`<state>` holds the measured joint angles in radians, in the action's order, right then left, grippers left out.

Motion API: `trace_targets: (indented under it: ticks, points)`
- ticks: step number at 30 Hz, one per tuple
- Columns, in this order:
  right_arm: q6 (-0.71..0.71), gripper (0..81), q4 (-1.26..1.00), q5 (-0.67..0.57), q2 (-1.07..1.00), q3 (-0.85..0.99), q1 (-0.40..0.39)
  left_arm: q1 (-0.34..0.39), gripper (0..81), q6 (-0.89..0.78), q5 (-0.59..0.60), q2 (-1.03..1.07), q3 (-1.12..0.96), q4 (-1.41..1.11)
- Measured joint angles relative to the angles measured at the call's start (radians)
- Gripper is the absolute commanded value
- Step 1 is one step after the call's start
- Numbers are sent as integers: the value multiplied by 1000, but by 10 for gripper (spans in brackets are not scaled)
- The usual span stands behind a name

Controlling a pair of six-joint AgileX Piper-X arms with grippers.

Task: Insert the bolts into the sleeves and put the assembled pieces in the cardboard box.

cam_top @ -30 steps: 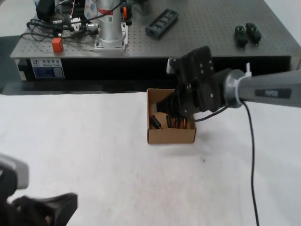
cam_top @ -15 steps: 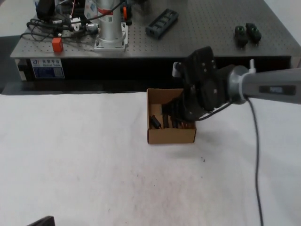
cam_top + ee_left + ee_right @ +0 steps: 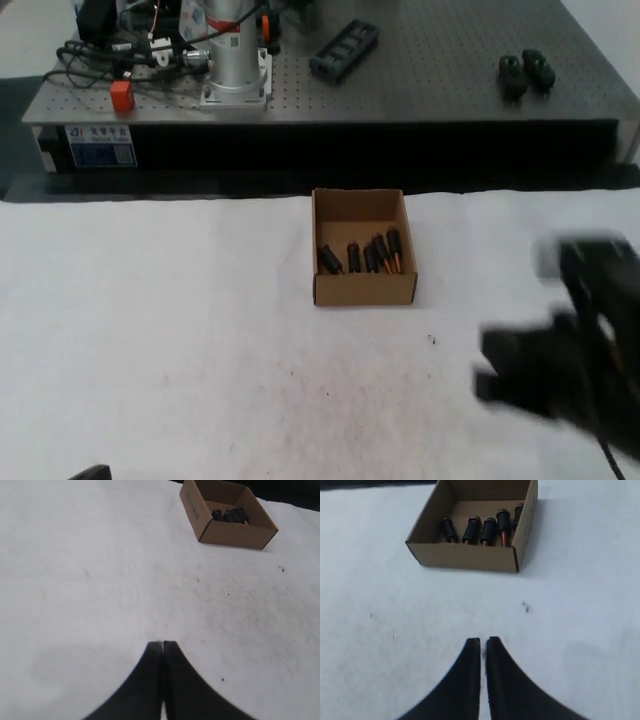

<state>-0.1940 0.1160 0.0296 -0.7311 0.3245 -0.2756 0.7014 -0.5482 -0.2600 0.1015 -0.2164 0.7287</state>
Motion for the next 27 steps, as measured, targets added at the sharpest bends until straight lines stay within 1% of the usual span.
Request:
trace_targets:
  ticks: [1,3,6,10,13,18,27]
  points:
    - [-12,41,11,0,63,-93,0,0,6,-11,0,0,5,3]
    - [-16,41,15,0,172,-181,0,0,6,-23,0,0,12,2]
    - [-19,41,23,0,276,-278,0,0,6,-38,0,0,35,2]
    - [-17,41,82,-9,482,-336,0,0,6,-40,0,0,53,5]
    - [-10,41,111,-9,496,-336,0,0,6,-40,2,0,53,7]
    - [4,41,294,-7,502,-338,0,0,6,-40,-6,0,63,7]
    - [19,41,330,1,502,-339,0,0,6,20,-76,0,73,23]
